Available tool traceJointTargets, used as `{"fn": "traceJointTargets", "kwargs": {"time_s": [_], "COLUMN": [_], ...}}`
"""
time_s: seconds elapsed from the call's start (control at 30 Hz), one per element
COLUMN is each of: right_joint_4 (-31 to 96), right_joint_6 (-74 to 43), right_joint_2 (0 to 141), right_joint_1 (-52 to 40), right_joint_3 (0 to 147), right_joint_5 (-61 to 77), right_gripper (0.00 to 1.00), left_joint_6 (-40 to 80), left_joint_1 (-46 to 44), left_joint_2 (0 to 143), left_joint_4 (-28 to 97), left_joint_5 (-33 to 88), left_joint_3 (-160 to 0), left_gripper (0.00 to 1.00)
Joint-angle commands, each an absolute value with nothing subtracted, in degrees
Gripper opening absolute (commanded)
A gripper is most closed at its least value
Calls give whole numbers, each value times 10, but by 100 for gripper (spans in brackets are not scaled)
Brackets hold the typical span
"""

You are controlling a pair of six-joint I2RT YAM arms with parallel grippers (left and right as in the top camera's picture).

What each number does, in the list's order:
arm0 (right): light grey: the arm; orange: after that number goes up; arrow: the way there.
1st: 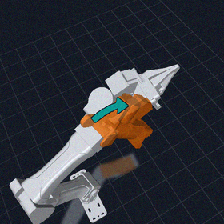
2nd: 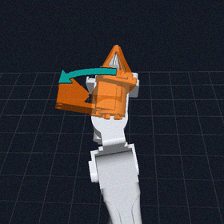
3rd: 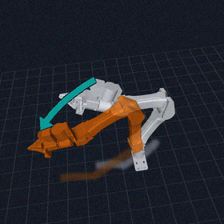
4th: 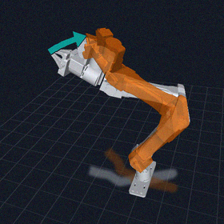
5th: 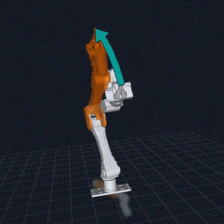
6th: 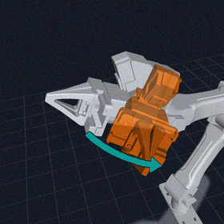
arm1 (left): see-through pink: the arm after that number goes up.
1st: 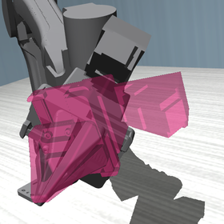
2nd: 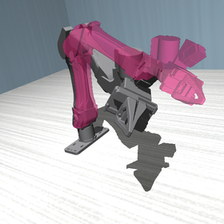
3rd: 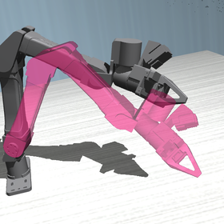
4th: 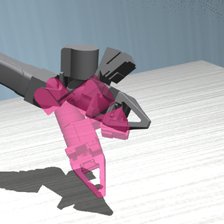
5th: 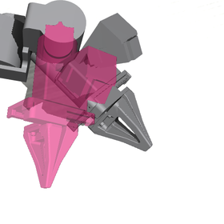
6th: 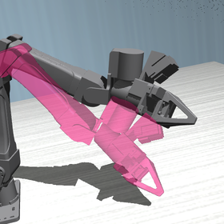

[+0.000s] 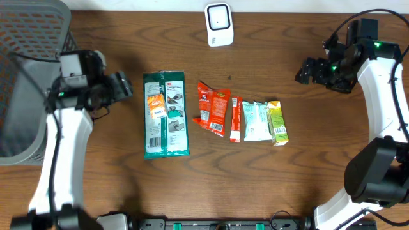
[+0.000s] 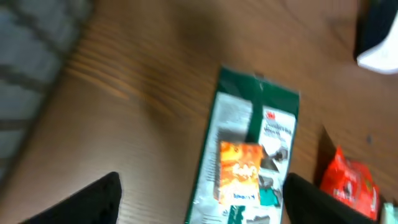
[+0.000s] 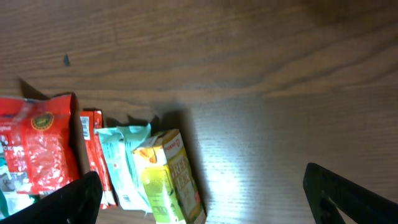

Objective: Scan the item barcode

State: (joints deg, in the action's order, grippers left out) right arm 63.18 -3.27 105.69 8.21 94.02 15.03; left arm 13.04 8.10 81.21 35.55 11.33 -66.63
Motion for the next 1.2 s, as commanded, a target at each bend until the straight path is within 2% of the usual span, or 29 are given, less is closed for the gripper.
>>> {"fn": "traceJointTargets", "kwargs": {"time_s": [0.0, 0.2, 0.3, 0.4, 0.43, 0.47, 0.7, 0.73, 0.8, 0.83, 0.87, 1.0, 1.07, 1.17], "right_joint_4": [626, 625, 621, 606, 595, 582, 453, 439, 430, 430, 430, 401, 380, 344], "right_joint_6": [-61, -96, -62, -55, -55, -55, -56, -67, -110, -138, -161, -170, -170, -170], "right_joint_2": [1053, 1053, 1053, 1054, 1054, 1054, 1056, 1056, 1058, 1059, 1061, 1079, 1095, 1130], "right_joint_1": [85, 71, 24, -45, -75, -104, -290, -314, -348, -369, -387, -455, -485, -514], "right_joint_3": [943, 943, 943, 943, 943, 943, 943, 943, 943, 943, 943, 942, 942, 942], "right_joint_5": [189, 356, 363, 361, 361, 361, 349, 325, 248, 184, 133, 50, 25, 13], "right_gripper": [99, 99, 99, 93, 93, 99, 97, 84, 64, 42, 33, 33, 27, 24], "left_joint_6": [138, 138, 138, 138, 138, 138, 138, 139, 145, 156, 163, 173, 173, 173], "left_joint_1": [83, 83, 83, 83, 83, 83, 84, 87, 98, 104, 111, 135, 140, 149], "left_joint_2": [793, 788, 788, 788, 788, 788, 788, 786, 783, 781, 780, 780, 780, 780], "left_joint_4": [360, 360, 360, 360, 360, 360, 336, 335, 337, 339, 340, 340, 340, 341], "left_joint_5": [36, 36, 36, 36, 36, 36, 16, 5, 9, 9, 8, 8, 8, 6], "left_joint_3": [-673, -672, -672, -672, -672, -672, -673, -673, -674, -674, -674, -674, -674, -674], "left_gripper": [86, 87, 87, 87, 87, 87, 88, 87, 87, 87, 87, 87, 88, 88]}}
